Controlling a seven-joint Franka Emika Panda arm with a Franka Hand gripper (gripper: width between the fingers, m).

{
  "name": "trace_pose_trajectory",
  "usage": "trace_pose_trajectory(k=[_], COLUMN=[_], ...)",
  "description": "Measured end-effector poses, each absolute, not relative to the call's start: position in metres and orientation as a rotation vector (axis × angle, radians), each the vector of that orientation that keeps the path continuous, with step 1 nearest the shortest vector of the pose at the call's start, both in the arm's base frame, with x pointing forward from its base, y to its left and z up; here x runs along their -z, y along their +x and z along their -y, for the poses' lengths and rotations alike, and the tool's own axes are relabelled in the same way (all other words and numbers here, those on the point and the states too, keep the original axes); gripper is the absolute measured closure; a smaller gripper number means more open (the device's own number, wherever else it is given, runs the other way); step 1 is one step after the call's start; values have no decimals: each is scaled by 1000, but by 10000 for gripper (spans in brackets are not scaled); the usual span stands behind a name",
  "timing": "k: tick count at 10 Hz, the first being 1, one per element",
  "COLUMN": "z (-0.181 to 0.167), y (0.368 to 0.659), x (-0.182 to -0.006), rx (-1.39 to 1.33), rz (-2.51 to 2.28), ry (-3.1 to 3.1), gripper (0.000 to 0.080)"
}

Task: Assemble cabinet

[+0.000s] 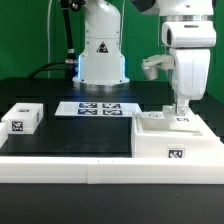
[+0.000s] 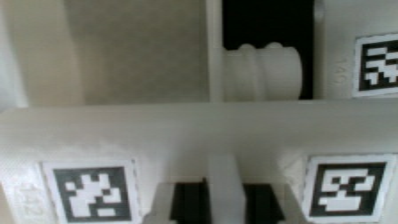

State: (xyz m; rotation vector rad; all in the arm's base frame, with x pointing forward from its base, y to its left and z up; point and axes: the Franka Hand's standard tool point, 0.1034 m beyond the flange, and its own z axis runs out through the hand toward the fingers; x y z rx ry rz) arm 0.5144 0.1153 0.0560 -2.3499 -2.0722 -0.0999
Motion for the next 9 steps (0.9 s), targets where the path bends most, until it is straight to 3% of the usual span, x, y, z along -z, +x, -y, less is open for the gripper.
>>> trace_pose_trajectory(k=[3,9], z=[-115,-108], y=[515,567], x=[-56,-56], rx=[98,56], rz=[2072,2045], ry=[-2349,-2366], gripper=[729,729])
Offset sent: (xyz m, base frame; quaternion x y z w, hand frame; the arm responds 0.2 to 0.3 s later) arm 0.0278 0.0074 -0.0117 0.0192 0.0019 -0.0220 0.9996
